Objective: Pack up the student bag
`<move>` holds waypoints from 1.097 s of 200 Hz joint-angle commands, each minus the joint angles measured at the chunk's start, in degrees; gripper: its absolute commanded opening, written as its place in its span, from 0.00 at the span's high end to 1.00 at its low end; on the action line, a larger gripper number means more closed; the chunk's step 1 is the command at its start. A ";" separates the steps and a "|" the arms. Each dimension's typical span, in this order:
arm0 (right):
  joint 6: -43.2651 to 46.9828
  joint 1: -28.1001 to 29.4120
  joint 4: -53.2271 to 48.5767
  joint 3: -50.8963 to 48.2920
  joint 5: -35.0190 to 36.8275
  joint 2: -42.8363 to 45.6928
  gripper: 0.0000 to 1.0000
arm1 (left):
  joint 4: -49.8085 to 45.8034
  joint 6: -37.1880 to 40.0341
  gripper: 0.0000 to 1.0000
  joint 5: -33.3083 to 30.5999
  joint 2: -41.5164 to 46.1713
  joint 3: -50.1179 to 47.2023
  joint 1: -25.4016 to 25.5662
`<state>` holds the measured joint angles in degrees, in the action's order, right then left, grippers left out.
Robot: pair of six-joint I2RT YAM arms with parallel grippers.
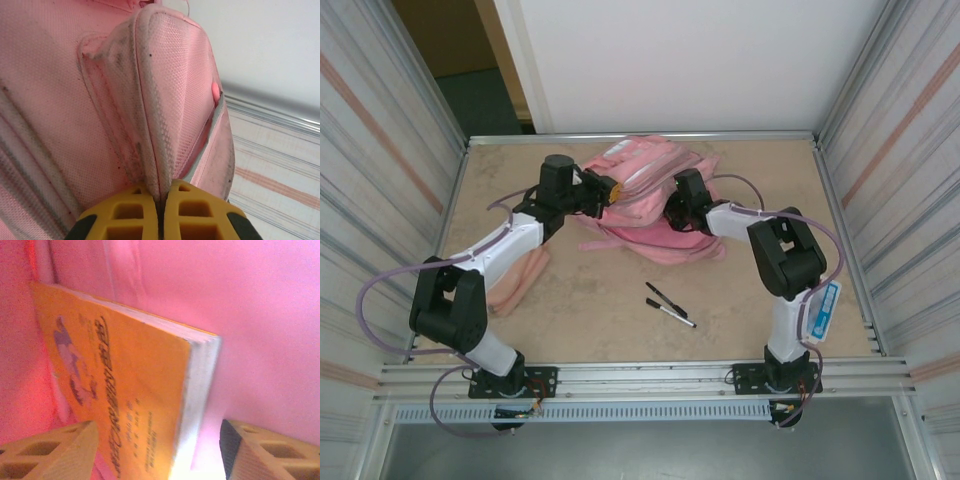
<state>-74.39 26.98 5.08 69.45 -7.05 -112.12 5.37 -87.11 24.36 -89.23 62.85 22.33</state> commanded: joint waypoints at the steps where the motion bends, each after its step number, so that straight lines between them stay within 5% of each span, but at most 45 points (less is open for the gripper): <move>1: 6.07 -0.81 -10.07 2.26 1.22 3.51 0.33 | -0.06 3.66 1.00 -1.04 3.18 -1.08 -1.05; 63: 14.16 -2.45 -11.79 -4.39 -1.72 14.54 0.33 | -0.71 7.47 1.00 -0.98 1.46 -2.57 -1.93; 98: 18.92 -4.37 -10.81 -9.62 -10.16 23.05 0.34 | -6.59 15.36 1.00 -3.46 -0.37 -1.45 -1.57; 169: 32.98 -6.15 -30.18 -14.15 -11.73 38.07 0.33 | -5.76 17.29 1.00 -2.24 -2.42 -4.36 -1.67; 182: 35.03 -6.11 -33.31 -13.33 -11.33 39.66 0.33 | -6.09 17.66 0.92 -1.40 -2.53 -4.66 -1.67; 197: 36.24 -5.36 -35.68 -12.23 -10.70 41.47 0.33 | -5.90 17.37 0.64 3.11 -2.00 -5.14 -2.23; 219: 37.95 -1.86 -36.49 -10.54 -7.87 43.08 0.33 | -6.31 17.77 0.51 6.85 2.60 -7.45 -3.75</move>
<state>-41.39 22.02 -26.65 56.05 -17.37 -71.26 -0.99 -70.72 26.63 -91.48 57.67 20.18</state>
